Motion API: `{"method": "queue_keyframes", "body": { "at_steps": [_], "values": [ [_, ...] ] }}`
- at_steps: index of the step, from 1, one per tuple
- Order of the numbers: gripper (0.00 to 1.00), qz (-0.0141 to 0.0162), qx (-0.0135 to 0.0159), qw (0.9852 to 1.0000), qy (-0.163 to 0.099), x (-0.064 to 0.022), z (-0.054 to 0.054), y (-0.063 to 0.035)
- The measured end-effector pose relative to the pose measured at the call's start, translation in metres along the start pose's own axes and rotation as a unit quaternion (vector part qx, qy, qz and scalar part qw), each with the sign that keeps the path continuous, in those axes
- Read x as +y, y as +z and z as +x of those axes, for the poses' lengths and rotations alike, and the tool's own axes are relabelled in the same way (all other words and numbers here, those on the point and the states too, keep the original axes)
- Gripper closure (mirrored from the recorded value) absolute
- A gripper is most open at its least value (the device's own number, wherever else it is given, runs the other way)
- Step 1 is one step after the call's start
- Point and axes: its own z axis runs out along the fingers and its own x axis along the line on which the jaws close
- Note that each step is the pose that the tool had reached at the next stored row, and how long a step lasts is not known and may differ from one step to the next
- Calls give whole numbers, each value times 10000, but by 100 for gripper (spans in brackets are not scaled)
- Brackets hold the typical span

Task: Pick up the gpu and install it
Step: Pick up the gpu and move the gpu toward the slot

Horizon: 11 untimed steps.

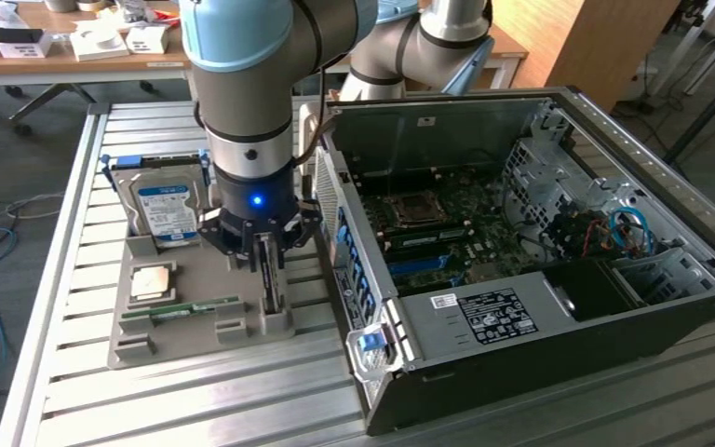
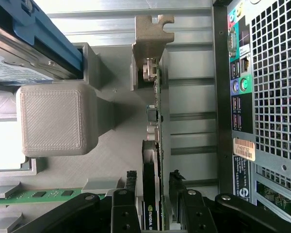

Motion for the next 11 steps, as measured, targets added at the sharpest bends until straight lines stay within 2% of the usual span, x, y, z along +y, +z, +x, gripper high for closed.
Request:
{"method": "queue_keyframes", "body": {
  "at_steps": [4, 5, 6, 7, 11],
  "values": [
    [61, 0, 0, 10000, 0, 0, 0, 0],
    [67, 0, 0, 10000, 0, 0, 0, 0],
    [67, 0, 1, 10000, 0, 0, 0, -1],
    [74, 1, 1, 10000, 0, 0, 0, -1],
    [74, 1, 0, 10000, 0, 0, 0, 0]
  ]
}}
